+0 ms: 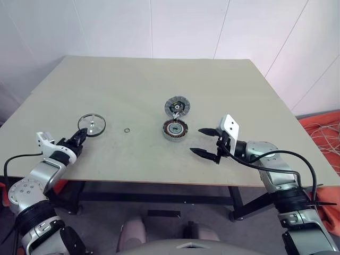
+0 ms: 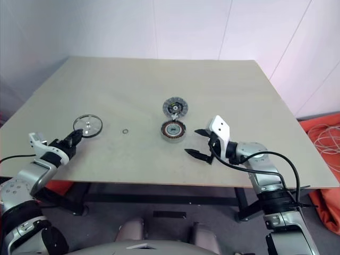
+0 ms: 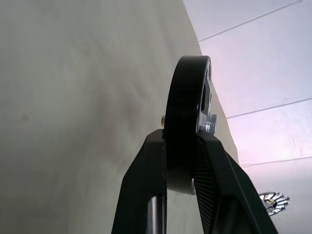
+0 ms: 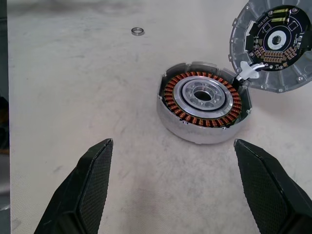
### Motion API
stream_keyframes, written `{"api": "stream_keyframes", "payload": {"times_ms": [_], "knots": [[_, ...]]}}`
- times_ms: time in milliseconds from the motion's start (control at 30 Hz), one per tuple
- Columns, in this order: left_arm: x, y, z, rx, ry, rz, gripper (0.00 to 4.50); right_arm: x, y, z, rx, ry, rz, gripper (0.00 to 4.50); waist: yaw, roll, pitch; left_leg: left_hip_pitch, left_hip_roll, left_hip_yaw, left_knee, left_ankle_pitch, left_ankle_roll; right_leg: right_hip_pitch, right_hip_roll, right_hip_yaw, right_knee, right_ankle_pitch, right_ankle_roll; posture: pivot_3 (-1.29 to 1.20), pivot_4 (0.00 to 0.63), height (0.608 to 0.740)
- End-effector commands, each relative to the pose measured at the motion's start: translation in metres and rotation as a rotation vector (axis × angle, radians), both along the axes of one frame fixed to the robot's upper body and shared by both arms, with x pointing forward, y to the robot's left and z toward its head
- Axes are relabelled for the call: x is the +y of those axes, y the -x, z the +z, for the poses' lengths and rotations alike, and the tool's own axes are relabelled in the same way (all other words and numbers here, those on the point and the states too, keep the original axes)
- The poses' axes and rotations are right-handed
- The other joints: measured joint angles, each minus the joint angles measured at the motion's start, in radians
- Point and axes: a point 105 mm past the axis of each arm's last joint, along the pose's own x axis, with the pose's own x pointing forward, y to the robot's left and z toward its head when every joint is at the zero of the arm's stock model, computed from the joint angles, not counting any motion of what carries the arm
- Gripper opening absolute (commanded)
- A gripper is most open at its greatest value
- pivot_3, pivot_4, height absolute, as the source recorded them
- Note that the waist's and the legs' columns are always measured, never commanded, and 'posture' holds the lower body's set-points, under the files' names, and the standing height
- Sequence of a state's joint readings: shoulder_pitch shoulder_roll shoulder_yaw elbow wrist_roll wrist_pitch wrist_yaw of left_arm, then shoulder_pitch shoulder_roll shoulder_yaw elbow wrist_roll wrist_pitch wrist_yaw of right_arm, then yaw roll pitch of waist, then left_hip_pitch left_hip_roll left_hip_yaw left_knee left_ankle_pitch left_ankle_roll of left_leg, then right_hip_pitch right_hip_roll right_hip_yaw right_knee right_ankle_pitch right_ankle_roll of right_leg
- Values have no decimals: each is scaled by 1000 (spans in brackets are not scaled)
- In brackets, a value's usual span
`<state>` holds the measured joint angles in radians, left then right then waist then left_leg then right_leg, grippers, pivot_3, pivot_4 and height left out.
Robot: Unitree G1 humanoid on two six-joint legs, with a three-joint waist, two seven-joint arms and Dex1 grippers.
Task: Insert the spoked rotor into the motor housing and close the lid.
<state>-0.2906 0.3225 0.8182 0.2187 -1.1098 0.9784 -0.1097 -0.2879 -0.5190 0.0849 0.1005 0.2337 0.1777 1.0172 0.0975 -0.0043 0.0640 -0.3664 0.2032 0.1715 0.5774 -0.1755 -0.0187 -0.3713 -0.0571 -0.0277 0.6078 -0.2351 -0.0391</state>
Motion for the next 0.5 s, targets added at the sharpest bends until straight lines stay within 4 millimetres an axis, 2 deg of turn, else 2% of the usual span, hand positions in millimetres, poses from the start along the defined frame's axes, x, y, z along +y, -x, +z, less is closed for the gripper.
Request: {"api": "stream_keyframes", "payload": {"times_ms": [33, 100, 233, 400, 500], "knots": [[-6, -10, 9, -27, 2, -20, 778, 2, -3, 12, -60, -7, 4, 4500, 0, 0, 0, 0, 0, 0, 0, 0, 0, 0, 0, 0, 0, 0, 0, 0, 0, 740], [-10, -12, 10, -31, 9, -39, 1400, 1, -4, 13, -65, -5, -3, 4500, 0, 0, 0, 0, 0, 0, 0, 0, 0, 0, 0, 0, 0, 0, 0, 0, 0, 740], [-1, -15, 1, 11, 26, 24, 2675, 0, -4, 13, -69, -5, -11, 4500, 0, 0, 0, 0, 0, 0, 0, 0, 0, 0, 0, 0, 0, 0, 0, 0, 0, 740], [-1, -10, 3, 18, 34, 15, 4286, 1, -4, 12, -69, -7, -9, 4500, 0, 0, 0, 0, 0, 0, 0, 0, 0, 0, 0, 0, 0, 0, 0, 0, 0, 740], [-4, -4, 1, 45, 28, -9, 4399, 2, -5, 13, -70, -9, -8, 4500, -1, 0, 0, 0, 0, 0, 0, 0, 0, 0, 0, 0, 0, 0, 0, 0, 0, 740]]}}
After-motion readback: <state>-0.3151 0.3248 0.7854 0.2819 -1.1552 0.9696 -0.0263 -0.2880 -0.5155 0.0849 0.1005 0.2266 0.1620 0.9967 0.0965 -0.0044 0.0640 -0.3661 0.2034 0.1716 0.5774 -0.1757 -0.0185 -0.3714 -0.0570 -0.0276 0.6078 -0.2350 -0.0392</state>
